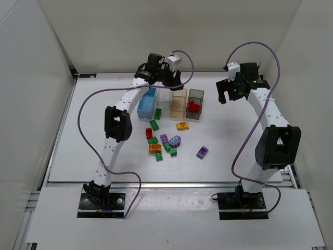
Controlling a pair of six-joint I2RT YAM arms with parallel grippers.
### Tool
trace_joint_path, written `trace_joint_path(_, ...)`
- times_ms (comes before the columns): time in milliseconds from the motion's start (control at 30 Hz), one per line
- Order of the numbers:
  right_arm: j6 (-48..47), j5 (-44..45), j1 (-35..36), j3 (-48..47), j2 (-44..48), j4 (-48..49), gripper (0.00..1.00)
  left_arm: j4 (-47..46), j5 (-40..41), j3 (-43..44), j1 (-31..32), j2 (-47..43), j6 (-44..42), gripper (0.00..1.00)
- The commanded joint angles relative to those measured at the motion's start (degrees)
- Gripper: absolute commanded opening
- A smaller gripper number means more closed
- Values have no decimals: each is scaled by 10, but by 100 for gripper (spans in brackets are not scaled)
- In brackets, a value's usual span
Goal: Sort the legos into containers by color
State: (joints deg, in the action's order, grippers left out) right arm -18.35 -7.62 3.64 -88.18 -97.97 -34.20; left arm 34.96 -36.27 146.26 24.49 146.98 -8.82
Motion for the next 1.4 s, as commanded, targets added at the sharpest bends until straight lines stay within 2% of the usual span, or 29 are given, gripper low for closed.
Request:
trace_joint_path(0, 4, 1, -2, 11, 27, 19, 98, -67, -29, 18, -2, -14, 66, 34)
trace_joint_path(333, -2, 2, -2, 16, 35, 21, 98, -152, -53, 12, 22, 11, 86, 35)
trace_joint_path(467, -6, 8, -2, 22, 40, 23, 98, -194, -64, -4, 23, 16, 129, 36)
trace_joint_path(1200, -13, 13, -14, 56, 65, 28, 98, -255, -92, -48, 43, 41, 142, 44)
trace_joint_path(1300, -13, 11, -16, 57, 66, 28, 98, -263, -89, -51, 46, 43, 145, 48)
trace_joint_path(1367, -13, 10, -16, 57, 66, 27, 98, -264, -81, -54, 47, 43, 151, 57)
